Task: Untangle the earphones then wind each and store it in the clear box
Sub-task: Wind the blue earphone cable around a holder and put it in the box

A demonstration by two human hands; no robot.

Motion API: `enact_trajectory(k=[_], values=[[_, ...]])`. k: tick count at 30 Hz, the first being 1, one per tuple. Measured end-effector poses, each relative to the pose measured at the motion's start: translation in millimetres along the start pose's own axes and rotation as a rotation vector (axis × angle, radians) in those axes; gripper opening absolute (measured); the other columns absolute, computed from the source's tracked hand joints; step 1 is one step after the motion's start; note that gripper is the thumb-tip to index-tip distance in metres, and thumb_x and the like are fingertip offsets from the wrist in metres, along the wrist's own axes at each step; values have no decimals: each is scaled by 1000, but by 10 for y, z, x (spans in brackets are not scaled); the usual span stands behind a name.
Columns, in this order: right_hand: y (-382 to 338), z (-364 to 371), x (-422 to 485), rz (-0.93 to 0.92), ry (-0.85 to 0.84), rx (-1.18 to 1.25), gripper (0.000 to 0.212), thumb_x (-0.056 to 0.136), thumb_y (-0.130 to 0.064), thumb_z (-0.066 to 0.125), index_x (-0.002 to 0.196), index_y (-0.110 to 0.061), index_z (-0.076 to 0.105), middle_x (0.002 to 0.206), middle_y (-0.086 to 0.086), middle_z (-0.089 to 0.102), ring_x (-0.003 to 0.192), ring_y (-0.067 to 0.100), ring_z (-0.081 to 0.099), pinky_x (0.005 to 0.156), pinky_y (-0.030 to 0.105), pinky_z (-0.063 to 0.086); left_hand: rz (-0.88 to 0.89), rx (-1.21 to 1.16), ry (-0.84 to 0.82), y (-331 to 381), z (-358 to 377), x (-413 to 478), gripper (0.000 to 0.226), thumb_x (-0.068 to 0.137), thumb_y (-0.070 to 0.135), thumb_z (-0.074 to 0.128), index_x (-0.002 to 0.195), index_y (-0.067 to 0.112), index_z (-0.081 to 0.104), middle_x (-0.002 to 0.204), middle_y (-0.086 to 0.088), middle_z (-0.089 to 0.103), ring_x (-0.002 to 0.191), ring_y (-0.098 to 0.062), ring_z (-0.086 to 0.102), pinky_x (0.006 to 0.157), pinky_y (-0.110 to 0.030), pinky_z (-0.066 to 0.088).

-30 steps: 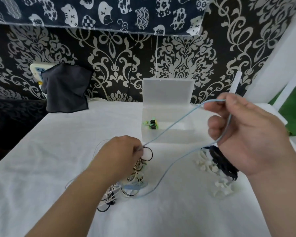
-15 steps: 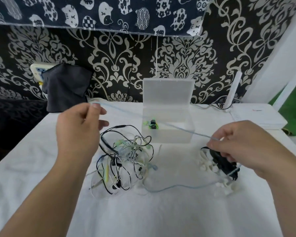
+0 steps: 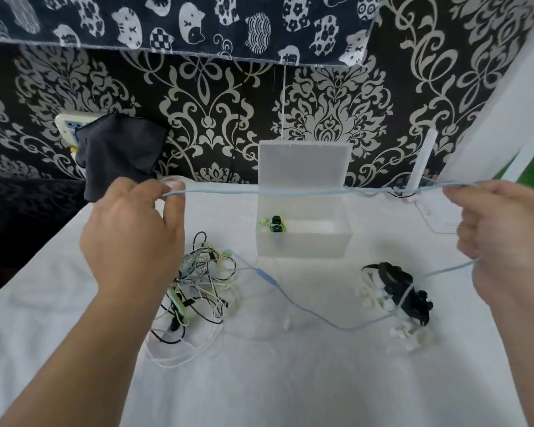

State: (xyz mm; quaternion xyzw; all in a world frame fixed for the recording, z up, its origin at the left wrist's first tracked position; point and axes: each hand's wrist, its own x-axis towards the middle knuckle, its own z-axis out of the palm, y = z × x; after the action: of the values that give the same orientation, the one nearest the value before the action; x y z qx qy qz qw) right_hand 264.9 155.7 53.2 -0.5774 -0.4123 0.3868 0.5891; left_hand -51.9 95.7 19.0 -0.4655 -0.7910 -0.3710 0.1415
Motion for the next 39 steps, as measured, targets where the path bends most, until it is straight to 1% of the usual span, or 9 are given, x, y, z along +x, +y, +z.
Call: enact_trajectory(k=[4, 7, 11, 14, 17, 22, 24, 32, 39], values=[[47, 81, -21, 149, -61, -43, 39, 88, -34, 64, 52, -19, 67, 59, 5, 42, 34, 10, 23, 48, 26, 21, 9, -153, -184, 66, 19, -41, 21, 93, 41, 60, 85, 24, 69, 70, -1, 57, 63, -25, 50, 56, -33, 32], [84, 88, -66, 106, -171, -300, 5, 79, -21, 77, 80, -15, 76, 64, 8, 55, 43, 14, 42, 58, 30, 31, 7, -273, -317, 127, 26, -83, 22, 92, 38, 63, 76, 23, 66, 51, -4, 53, 48, -17, 48, 49, -30, 34], [128, 152, -221, -75, -443, -770, 79, 72, -4, 79, 139, -36, 52, 126, -13, 61, 79, -3, 61, 73, 20, 46, 131, -330, -428, 264, 32, -196, 11, 87, 21, 66, 85, 31, 63, 51, 4, 45, 52, -11, 47, 50, -28, 35], [97, 356, -472, -271, -688, -670, 84, 74, -22, 79, 147, -40, 41, 139, -29, 47, 92, -19, 57, 84, 2, 41, 193, -403, -524, 379, 21, -288, 32, 84, 9, 63, 99, 37, 58, 61, 4, 52, 57, -8, 51, 52, -21, 40], [209, 578, -668, -290, -866, -592, 83, 76, -42, 74, 150, -41, 35, 140, -32, 48, 127, -19, 40, 105, 12, 30, 233, -510, -591, 453, -5, -343, 45, 82, 2, 61, 108, 38, 55, 67, 3, 54, 52, -9, 48, 52, -18, 40], [366, 750, -736, -298, -827, -628, 12, 91, -37, 66, 99, -29, 69, 68, -14, 58, 61, 1, 51, 61, 22, 41, 260, -603, -671, 435, -26, -358, 61, 79, -2, 63, 117, 43, 47, 67, 9, 49, 51, -9, 43, 52, -26, 41], [363, 751, -701, -251, -816, -565, 24, 95, -33, 61, 78, -17, 67, 55, -4, 51, 50, 7, 42, 53, 24, 35, 261, -610, -698, 414, -33, -353, 64, 76, -2, 65, 118, 43, 46, 68, 10, 50, 52, -9, 43, 53, -26, 41], [57, 621, -558, 30, -682, 448, 29, 88, -27, 52, 66, -13, 64, 101, 12, 75, 95, 27, 71, 80, 35, 53, 119, -329, -749, 205, 95, -243, 13, 90, 23, 67, 80, 29, 64, 50, 20, 54, 46, -2, 49, 46, -16, 33], [-79, 539, -543, 100, -667, 690, 38, 89, -30, 44, 63, -15, 67, 98, 12, 76, 99, 30, 73, 80, 36, 60, 180, -260, -771, 146, 129, -223, 17, 88, 15, 66, 80, 30, 67, 71, 9, 64, 69, -9, 57, 57, -19, 42]])
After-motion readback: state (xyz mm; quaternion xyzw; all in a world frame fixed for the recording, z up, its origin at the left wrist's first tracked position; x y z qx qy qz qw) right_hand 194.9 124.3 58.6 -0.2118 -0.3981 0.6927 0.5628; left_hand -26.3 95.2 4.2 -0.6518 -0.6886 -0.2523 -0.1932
